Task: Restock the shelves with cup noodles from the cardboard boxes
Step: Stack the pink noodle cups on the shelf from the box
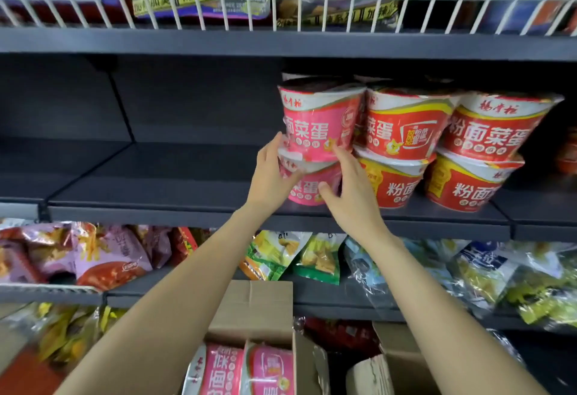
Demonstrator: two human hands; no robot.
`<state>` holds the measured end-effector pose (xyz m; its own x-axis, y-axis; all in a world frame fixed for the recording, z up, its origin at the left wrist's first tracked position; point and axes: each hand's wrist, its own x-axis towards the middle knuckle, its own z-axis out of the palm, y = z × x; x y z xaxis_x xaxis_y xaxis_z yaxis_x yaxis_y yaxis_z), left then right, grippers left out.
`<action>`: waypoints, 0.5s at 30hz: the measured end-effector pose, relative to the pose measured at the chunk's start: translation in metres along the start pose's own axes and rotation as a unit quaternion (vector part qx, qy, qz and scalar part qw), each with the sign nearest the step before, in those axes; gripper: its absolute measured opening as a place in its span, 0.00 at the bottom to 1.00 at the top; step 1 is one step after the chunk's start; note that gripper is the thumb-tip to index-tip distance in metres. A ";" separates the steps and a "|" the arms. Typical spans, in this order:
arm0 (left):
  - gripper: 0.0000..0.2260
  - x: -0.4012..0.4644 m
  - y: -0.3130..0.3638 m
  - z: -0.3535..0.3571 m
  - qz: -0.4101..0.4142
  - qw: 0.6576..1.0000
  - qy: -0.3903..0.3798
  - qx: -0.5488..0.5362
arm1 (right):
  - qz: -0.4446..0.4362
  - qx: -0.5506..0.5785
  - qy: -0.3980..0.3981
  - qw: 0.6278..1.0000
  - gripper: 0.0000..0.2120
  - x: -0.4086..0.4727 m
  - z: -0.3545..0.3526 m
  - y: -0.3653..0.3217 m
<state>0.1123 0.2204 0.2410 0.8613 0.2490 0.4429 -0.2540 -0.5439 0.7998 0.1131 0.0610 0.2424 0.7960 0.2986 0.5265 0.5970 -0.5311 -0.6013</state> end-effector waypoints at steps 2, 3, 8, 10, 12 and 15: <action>0.31 -0.028 -0.004 -0.006 0.011 0.999 0.025 -0.025 | -0.016 0.000 0.007 1.000 0.27 -0.024 0.003 0.003; 0.28 -0.048 -0.009 -0.010 0.012 0.999 0.044 -0.019 | -0.022 0.004 0.005 1.000 0.25 -0.041 0.007 0.005; 0.18 -0.174 -0.069 -0.045 0.010 0.994 0.090 0.059 | -0.028 0.049 -0.070 0.996 0.16 -0.131 0.048 0.022; 0.17 -0.225 -0.107 -0.058 -0.050 0.989 0.087 0.112 | -0.006 0.044 -0.142 0.989 0.16 -0.164 0.073 0.031; 0.17 -0.268 -0.147 -0.068 -0.144 0.969 0.069 0.190 | 0.014 0.004 -0.219 0.976 0.19 -0.193 0.103 0.043; 0.25 -0.315 -0.199 -0.080 -0.333 0.893 -0.026 0.301 | 0.046 -0.088 -0.359 0.928 0.35 -0.228 0.152 0.062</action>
<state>-0.1437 0.3147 -0.0255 0.7562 0.6491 -0.0827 0.5921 -0.6249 0.5089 -0.0164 0.0804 -0.0065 0.7423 0.6630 -0.0971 0.5471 -0.6833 -0.4836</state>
